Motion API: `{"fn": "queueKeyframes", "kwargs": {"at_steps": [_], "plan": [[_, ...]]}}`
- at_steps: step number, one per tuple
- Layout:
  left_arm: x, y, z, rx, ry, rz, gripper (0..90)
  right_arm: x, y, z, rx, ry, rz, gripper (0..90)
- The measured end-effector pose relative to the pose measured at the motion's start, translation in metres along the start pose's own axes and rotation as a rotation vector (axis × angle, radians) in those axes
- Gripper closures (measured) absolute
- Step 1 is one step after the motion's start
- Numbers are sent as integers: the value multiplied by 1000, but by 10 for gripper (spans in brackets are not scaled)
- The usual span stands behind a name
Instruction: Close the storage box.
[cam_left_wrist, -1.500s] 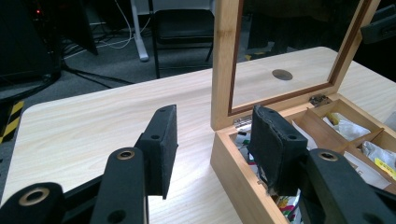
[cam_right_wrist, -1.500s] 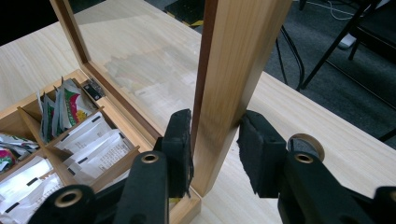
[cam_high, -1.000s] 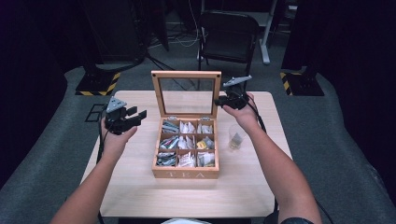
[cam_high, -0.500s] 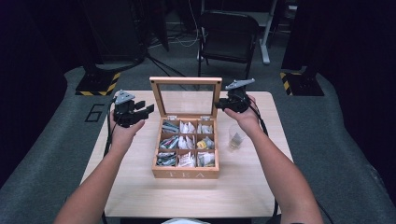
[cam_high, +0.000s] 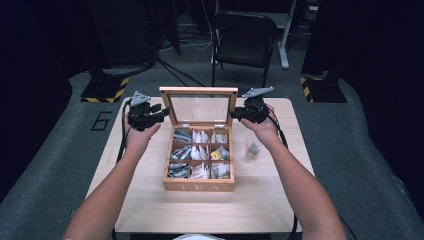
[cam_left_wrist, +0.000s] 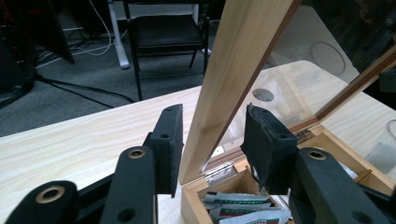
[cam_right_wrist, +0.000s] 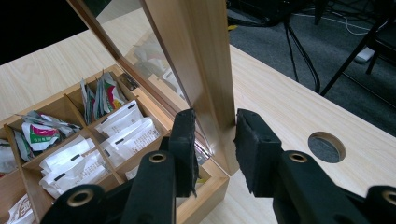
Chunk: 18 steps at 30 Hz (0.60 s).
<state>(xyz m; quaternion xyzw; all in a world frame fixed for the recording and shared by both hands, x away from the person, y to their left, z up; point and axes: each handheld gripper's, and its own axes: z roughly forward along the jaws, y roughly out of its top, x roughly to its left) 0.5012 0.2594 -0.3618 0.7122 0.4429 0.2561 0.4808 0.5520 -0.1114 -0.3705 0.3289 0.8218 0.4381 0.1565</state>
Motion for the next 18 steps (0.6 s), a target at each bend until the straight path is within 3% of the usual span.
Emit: {"fn": "queueKeyframes", "kwargs": {"at_steps": [5,12,18], "plan": [[-3,0,4,0,-6,2,650,2,-2,-1,-5,-3,3,681],[-3,0,4,-3,-16,-13,652,2,-3,0,-8,-2,5,675],[-3,-1,2,1,-20,-8,654,5,-2,-1,-6,2,1,606]]}}
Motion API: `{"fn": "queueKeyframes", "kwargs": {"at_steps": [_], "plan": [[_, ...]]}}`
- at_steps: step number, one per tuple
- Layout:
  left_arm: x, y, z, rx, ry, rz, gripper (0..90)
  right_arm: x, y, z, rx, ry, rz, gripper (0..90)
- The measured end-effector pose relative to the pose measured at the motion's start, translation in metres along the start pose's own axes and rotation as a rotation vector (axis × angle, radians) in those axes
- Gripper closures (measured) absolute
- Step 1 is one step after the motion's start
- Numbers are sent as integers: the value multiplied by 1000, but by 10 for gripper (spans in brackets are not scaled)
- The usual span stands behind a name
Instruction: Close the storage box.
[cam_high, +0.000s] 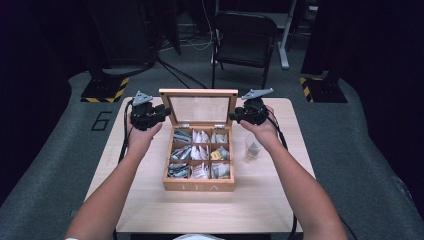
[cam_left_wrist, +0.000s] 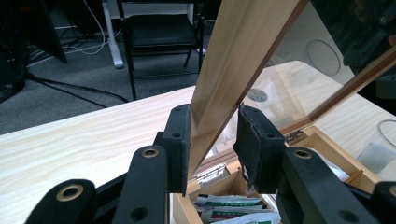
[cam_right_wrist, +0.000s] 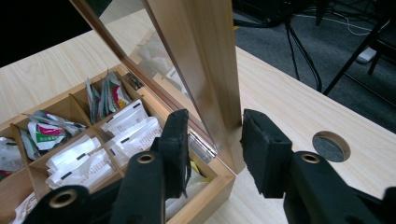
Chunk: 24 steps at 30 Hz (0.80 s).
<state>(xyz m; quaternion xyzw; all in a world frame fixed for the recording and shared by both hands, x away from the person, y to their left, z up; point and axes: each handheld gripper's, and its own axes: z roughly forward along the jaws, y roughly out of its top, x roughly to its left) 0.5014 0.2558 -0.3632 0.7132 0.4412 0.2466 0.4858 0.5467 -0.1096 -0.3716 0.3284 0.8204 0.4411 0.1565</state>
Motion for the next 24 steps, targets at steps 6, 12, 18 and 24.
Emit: {"fn": "queueKeyframes", "kwargs": {"at_steps": [6,12,18,24], "plan": [[-2,-4,-3,2,-3,8,651,3,0,-7,-27,13,-2,597],[-4,-8,-7,12,-12,24,649,9,-3,-13,-40,14,-2,598],[-7,-11,-12,9,-28,31,631,12,-5,-17,-50,19,3,613],[-10,-15,-16,9,-32,48,616,17,-8,-20,-45,33,-13,606]]}}
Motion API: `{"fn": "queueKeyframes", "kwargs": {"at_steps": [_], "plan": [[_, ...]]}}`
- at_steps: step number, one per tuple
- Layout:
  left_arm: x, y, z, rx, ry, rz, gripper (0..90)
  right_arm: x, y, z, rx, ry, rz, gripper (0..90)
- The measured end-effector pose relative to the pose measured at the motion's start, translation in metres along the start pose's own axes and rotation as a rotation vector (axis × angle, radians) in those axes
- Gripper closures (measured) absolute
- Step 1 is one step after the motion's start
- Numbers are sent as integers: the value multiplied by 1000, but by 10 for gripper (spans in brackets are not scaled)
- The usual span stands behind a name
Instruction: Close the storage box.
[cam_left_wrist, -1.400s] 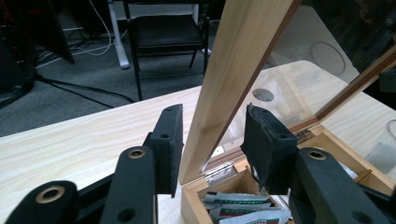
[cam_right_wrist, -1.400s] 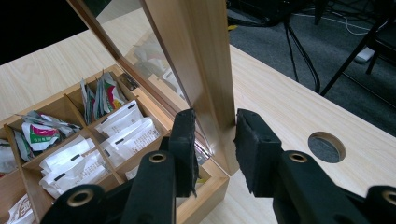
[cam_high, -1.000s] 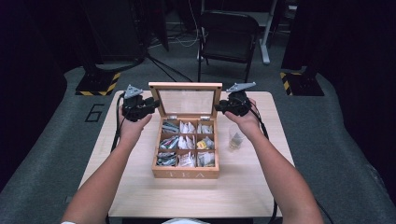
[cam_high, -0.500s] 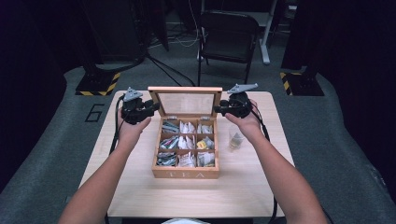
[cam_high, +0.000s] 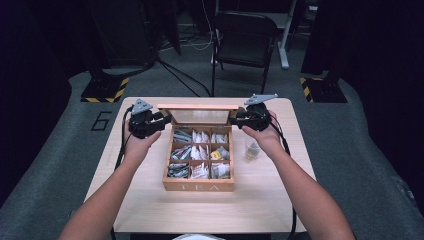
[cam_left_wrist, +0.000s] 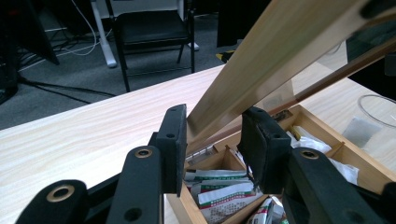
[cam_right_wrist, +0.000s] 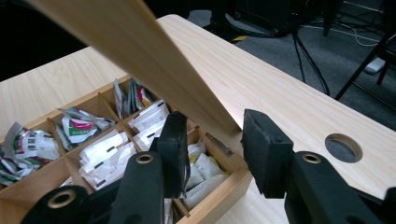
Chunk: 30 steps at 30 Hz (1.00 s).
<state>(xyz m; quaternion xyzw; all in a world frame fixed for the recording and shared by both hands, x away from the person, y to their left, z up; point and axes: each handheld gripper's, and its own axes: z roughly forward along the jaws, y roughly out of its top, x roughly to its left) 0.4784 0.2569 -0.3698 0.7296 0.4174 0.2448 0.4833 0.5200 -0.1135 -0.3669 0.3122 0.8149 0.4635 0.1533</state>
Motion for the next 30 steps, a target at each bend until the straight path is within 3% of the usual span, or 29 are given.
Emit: {"fn": "queueKeyframes", "kwargs": {"at_steps": [14,23,30], "plan": [[-8,-2,-21,-39,-25,26,605,6,-10,-5,-6,10,4,620],[-16,-2,-33,-30,-29,42,591,10,-18,-7,-13,10,4,638],[-20,-7,-40,-49,-37,35,587,13,-22,-8,-14,9,2,635]]}}
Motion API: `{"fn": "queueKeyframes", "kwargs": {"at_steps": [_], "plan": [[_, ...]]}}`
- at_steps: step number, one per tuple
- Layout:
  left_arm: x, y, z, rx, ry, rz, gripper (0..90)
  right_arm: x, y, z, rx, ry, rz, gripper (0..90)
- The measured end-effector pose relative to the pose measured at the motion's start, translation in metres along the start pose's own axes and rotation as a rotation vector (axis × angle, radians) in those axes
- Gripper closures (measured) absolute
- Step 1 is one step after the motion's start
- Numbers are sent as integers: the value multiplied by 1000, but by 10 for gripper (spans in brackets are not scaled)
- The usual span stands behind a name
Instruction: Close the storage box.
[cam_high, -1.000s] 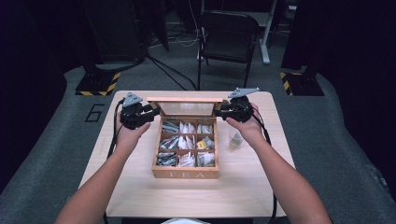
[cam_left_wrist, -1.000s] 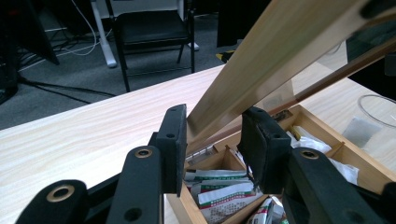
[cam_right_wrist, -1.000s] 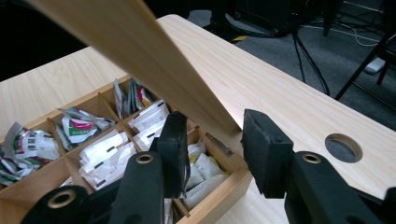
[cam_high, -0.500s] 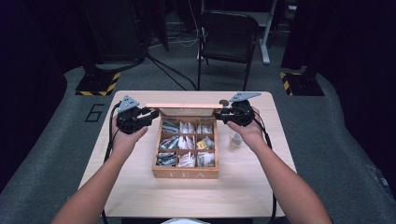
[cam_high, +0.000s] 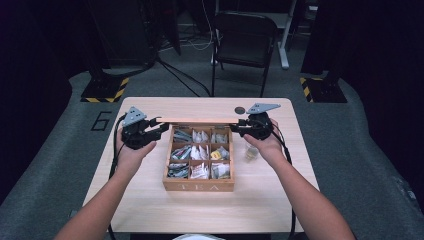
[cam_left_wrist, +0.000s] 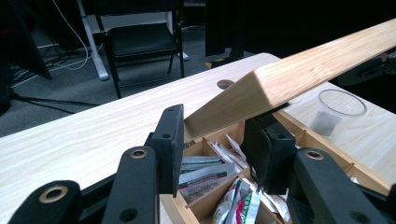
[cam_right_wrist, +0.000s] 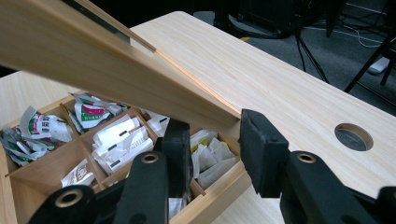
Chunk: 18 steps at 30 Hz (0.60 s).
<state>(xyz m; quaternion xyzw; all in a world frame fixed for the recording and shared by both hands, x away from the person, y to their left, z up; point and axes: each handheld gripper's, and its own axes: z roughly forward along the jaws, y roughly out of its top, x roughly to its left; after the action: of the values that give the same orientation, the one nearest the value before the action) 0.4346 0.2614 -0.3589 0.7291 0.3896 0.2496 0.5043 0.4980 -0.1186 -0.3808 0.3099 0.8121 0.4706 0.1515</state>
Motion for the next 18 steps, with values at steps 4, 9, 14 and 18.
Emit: {"fn": "queueKeyframes", "kwargs": {"at_steps": [4,9,14,18], "plan": [[-3,-4,-4,7,-8,7,583,2,-3,0,3,-3,-9,620],[-5,-7,-8,-1,-12,9,579,6,-6,0,-6,-1,-17,585],[-6,-11,-9,-8,-12,8,577,11,-9,-2,-13,-10,-22,554],[-7,-14,-10,-7,-20,1,573,14,-11,-7,-19,-13,-19,549]]}}
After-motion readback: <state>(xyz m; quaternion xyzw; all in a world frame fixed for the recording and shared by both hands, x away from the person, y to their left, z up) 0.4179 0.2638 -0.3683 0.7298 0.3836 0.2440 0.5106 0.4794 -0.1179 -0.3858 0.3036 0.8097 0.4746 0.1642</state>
